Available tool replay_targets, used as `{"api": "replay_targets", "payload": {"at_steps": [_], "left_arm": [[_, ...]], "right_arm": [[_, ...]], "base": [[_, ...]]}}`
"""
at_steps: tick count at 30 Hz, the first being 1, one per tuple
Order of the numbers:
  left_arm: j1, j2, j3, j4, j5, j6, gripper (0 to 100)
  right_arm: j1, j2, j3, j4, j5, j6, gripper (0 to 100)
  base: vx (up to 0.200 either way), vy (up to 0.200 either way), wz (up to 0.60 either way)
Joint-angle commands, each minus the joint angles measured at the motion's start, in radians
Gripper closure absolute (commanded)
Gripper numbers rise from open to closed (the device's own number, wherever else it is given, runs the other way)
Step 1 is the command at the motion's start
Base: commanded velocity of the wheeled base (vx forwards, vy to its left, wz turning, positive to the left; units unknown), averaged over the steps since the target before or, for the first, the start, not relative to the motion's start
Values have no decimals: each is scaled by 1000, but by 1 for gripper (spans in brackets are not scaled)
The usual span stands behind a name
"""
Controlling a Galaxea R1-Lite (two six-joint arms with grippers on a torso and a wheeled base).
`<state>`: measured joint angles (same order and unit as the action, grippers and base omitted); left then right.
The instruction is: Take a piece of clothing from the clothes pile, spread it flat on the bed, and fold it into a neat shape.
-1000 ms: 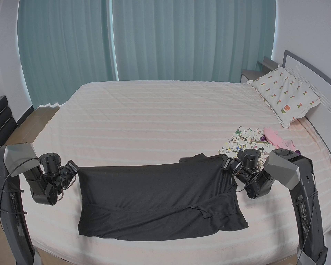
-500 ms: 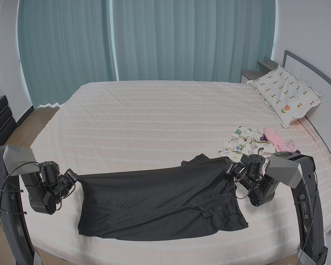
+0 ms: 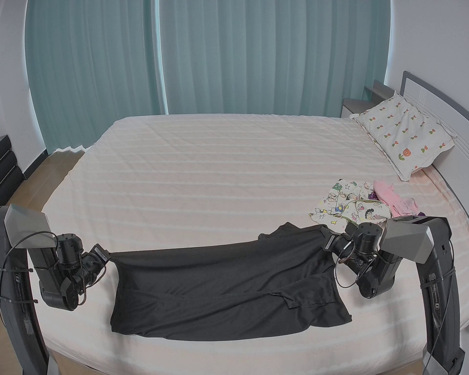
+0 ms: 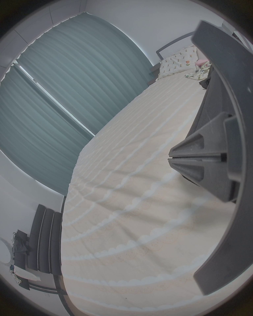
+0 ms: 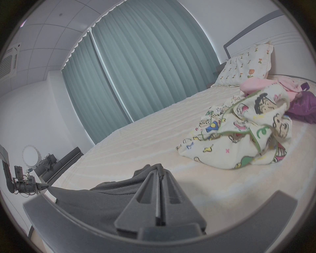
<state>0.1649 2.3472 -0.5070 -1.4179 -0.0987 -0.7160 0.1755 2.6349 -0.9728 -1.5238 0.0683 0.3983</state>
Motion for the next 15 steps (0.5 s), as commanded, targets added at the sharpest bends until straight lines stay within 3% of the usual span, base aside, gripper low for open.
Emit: {"api": "replay_targets", "payload": {"at_steps": [1,4,5,8,15], "left_arm": [[-2,4,-44,-3,10,-2,100],[-2,6,-61,-1,11,-3,100],[-2,7,-77,-1,11,-3,100],[-2,9,-96,5,11,-3,100],[-7,61,-151,8,10,-3,100]], "right_arm": [[7,-1,-75,57,-4,4,100],[9,8,-107,93,-4,4,100],[7,10,-130,133,-1,4,0],[2,11,-159,169,7,10,0],[-8,14,-205,329,134,66,0]], "base": [[0,0,0],[0,0,0],[0,0,0],[0,0,0],[0,0,0]]}}
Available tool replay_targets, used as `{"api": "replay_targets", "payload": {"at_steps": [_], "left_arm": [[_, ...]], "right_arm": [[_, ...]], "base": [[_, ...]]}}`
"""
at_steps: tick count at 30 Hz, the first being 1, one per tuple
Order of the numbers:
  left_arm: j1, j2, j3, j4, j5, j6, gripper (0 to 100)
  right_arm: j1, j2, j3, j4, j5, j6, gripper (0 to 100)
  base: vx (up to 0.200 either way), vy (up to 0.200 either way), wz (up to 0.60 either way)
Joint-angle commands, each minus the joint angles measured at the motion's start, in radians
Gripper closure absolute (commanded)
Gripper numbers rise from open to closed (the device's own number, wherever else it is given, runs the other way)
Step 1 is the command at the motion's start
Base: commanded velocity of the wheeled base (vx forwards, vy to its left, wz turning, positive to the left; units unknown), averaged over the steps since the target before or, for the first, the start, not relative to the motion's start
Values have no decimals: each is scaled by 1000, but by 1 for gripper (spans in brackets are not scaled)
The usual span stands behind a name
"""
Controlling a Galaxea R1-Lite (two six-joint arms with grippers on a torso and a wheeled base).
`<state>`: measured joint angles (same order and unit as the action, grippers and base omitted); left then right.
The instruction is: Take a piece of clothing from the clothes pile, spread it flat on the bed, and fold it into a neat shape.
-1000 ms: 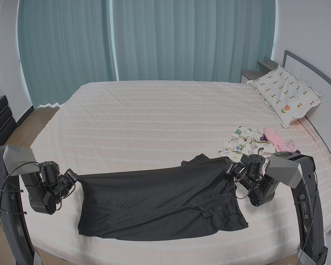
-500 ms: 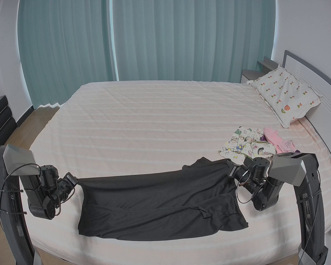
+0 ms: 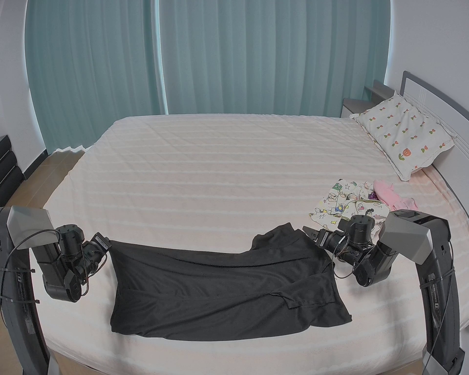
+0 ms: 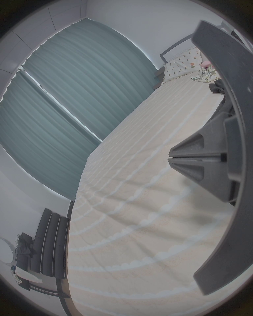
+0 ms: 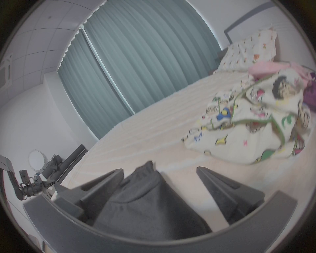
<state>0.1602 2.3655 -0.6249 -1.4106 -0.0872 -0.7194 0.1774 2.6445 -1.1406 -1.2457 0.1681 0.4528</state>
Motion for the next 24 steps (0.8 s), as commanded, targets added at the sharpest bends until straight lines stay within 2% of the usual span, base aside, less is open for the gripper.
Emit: {"api": "replay_targets", "payload": {"at_steps": [1,4,6,9,14,24], "left_arm": [[-4,50,-39,1,-3,0,100],[-5,60,-41,-1,-5,-2,100],[-7,63,-39,-2,-5,-38,100],[-7,63,-39,-2,-3,-83,100],[-14,58,-19,-4,0,-89,100],[-21,63,-21,-4,0,-89,100]], "right_arm": [[-18,6,-65,85,47,15,0],[-24,9,-122,138,59,37,0],[-24,19,-206,216,64,72,0],[-26,23,-297,358,94,72,0],[-13,20,-398,528,139,64,0],[25,84,-438,569,145,-11,0]], "base": [[0,0,0],[0,0,0],[0,0,0],[0,0,0],[0,0,0],[0,0,0]]}}
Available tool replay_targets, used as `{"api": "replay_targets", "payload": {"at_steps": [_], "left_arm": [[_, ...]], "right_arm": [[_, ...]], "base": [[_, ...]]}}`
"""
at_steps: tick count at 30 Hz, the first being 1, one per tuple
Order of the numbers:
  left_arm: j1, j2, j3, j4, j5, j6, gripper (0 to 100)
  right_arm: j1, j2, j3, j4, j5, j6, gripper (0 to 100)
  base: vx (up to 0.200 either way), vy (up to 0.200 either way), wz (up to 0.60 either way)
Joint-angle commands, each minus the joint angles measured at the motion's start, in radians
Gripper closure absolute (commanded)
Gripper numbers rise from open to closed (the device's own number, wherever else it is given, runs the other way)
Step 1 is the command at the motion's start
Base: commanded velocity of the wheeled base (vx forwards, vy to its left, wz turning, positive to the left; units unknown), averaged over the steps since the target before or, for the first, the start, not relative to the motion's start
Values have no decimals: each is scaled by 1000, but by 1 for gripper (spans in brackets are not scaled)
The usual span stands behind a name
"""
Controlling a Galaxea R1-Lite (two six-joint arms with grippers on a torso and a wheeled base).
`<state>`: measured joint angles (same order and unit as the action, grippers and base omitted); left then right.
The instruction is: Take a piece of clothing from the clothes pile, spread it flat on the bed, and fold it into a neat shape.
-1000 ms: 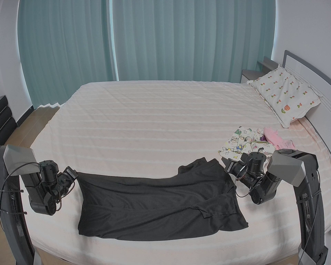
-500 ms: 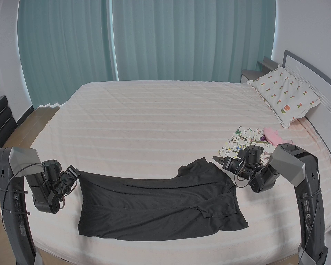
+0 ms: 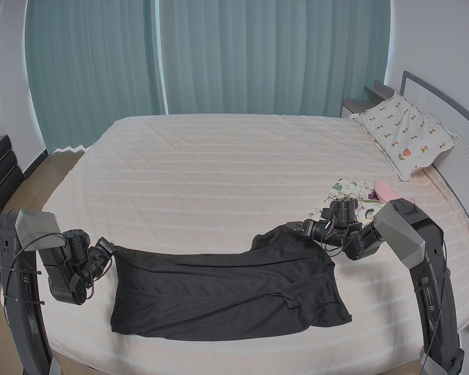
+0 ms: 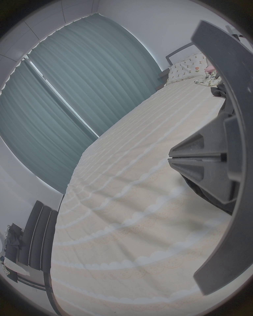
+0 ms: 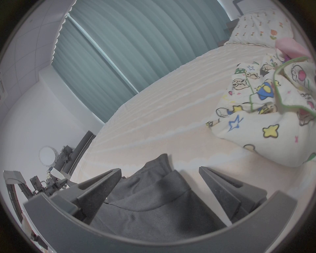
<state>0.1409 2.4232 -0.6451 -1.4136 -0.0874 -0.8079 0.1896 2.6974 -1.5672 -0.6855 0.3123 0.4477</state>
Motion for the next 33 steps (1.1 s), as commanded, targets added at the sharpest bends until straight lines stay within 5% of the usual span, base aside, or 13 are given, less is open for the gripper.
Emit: {"api": "replay_targets", "payload": {"at_steps": [1,10,11,33], "left_arm": [[-1,5,-1,-1,0,-1,100],[-1,7,-5,-1,2,-1,100],[-1,7,-7,-1,2,-1,100],[-10,17,4,-7,68,7,100]], "right_arm": [[16,38,-14,15,-1,-7,0],[2,39,-11,24,-2,-43,0],[2,41,-11,24,-4,-43,100],[-19,4,6,-103,-199,-38,100]], "base": [[0,0,0],[0,0,0],[0,0,0],[0,0,0]]}}
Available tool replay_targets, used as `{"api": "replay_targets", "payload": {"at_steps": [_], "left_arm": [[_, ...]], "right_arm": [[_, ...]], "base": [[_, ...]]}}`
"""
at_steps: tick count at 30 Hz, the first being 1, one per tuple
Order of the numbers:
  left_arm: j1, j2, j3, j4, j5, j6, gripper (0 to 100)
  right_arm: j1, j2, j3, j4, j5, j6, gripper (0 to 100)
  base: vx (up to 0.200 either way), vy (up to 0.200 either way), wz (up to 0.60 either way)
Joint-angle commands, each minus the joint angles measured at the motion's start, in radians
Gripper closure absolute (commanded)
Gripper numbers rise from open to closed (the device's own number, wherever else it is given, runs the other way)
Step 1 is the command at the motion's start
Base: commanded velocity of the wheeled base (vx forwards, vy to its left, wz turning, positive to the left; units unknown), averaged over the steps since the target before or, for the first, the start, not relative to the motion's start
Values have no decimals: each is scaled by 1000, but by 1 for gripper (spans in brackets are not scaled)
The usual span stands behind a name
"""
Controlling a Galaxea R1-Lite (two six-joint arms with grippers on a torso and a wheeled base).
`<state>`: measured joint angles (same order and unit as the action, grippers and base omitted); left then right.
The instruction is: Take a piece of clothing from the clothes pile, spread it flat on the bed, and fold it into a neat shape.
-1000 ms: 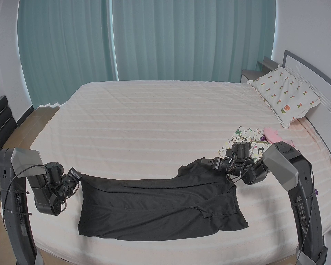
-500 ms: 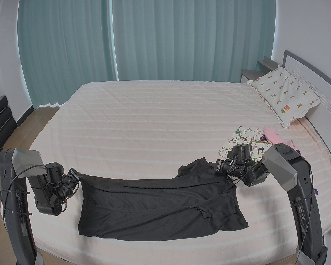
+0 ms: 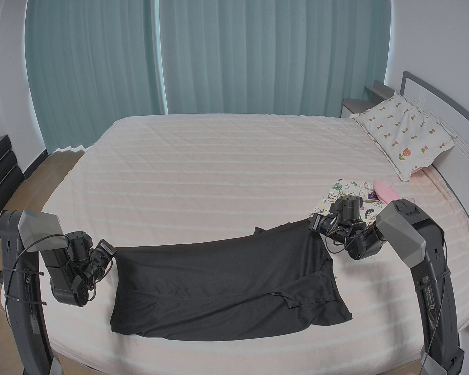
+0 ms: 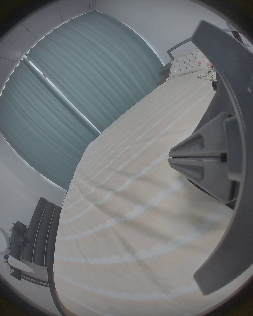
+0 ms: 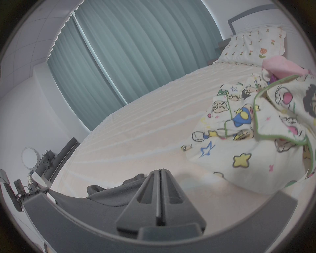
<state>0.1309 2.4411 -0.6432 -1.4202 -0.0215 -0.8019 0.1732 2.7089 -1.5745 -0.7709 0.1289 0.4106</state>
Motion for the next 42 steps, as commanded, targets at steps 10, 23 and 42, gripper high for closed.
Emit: {"api": "replay_targets", "payload": {"at_steps": [10,23,42], "left_arm": [[0,-20,-9,1,34,7,100],[-5,-22,-38,9,35,99,100],[-19,-97,174,-2,34,207,100]], "right_arm": [[-35,-41,74,-82,-84,-3,100],[-23,-78,134,-84,-84,-10,100],[-40,-271,611,-192,-46,-42,100]], "base": [[0,0,0],[0,0,0],[0,0,0]]}}
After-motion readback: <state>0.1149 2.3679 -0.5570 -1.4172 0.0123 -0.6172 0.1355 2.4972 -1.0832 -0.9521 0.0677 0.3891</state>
